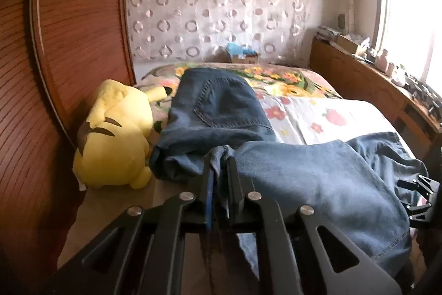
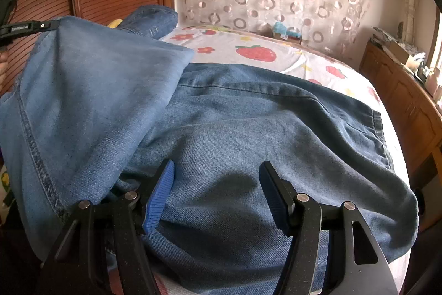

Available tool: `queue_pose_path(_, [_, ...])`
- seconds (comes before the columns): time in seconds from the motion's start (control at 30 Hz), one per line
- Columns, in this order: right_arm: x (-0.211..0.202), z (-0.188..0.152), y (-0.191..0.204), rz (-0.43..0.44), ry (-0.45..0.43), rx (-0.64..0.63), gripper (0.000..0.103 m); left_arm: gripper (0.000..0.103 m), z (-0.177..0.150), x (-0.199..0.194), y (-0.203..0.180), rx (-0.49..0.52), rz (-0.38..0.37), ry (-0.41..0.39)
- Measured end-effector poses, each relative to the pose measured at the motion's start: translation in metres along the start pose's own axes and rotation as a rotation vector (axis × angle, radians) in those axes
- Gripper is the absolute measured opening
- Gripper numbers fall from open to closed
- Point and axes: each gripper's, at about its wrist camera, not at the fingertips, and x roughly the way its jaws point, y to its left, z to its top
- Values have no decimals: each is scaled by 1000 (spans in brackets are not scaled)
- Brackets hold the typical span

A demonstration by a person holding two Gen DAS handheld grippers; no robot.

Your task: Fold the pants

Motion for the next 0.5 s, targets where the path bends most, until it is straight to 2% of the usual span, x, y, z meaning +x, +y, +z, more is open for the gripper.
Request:
queue_pose_path(0.1, [0,0,0,0,0,0,65,20,-6,-4,-3,0,-6,3])
queue_pose_path(0.2, [0,0,0,1,0,0,65,23,-10,-10,-7,2,-14,-4])
queue_pose_path(0.37, [0,0,0,1,0,0,65,27,-18,-26,-17,0,-45,-19])
queue_pose_path(0.5, [0,0,0,0,0,0,65,27,-36,-35,-29,20,-72,-1])
